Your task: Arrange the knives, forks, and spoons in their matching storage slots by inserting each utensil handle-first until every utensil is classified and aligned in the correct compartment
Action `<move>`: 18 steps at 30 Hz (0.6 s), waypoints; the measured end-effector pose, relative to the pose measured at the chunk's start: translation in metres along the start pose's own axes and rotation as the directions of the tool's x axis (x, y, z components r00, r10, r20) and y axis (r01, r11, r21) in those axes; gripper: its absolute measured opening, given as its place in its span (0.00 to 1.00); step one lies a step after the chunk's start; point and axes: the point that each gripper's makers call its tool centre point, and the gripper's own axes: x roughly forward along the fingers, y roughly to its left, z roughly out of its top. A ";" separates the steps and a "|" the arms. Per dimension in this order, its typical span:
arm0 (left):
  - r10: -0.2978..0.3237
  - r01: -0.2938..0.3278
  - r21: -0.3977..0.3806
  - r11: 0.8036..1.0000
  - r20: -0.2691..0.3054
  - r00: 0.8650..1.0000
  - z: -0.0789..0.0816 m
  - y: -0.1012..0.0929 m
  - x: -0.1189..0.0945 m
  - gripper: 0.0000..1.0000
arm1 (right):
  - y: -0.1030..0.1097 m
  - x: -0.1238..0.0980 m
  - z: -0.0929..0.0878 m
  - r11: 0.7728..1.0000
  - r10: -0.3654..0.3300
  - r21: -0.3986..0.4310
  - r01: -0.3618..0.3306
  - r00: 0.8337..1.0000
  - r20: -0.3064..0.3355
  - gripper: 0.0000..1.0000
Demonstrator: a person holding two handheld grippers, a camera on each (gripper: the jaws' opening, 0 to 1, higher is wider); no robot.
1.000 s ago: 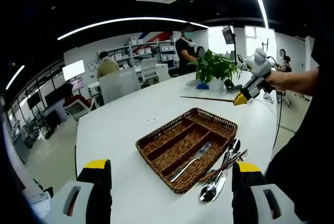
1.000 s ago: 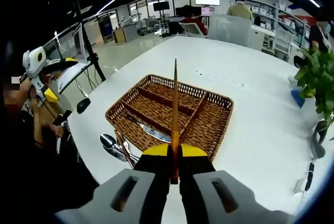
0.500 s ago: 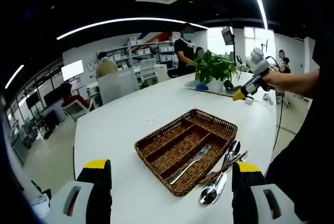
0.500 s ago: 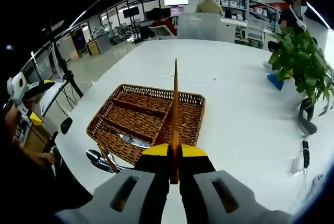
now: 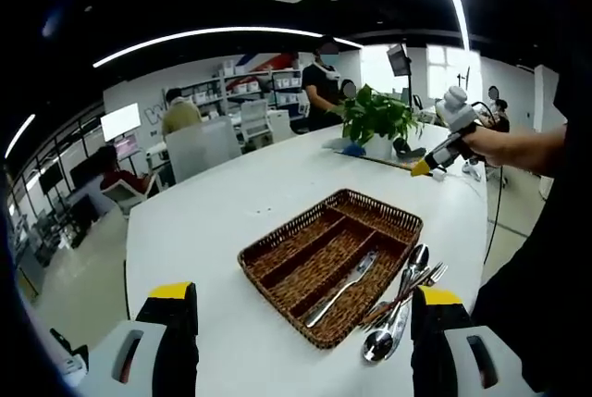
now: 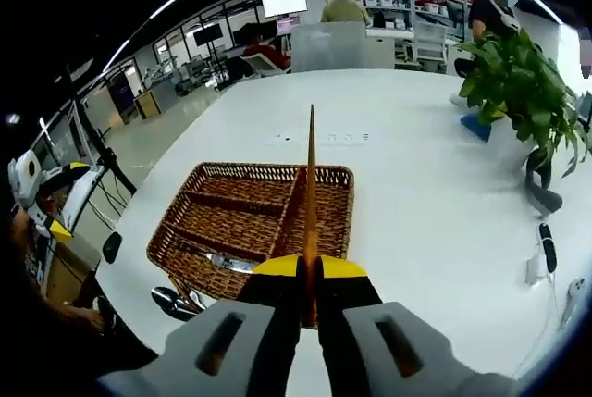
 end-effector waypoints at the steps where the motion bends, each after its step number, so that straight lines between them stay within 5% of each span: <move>1: -0.003 0.003 0.003 1.000 -0.001 1.000 -0.001 0.001 0.001 1.00 | 0.000 0.001 0.001 1.000 -0.005 0.005 0.005 1.000 0.002 0.03; 12: -0.013 0.013 -0.003 1.000 -0.008 1.000 -0.006 0.012 -0.002 1.00 | 0.009 0.007 0.003 1.000 -0.018 0.024 0.018 1.000 0.016 0.03; 18: -0.002 0.002 -0.010 1.000 0.012 1.000 -0.007 0.016 -0.004 1.00 | 0.008 0.019 -0.011 0.998 -0.012 0.061 0.013 1.000 -0.013 0.03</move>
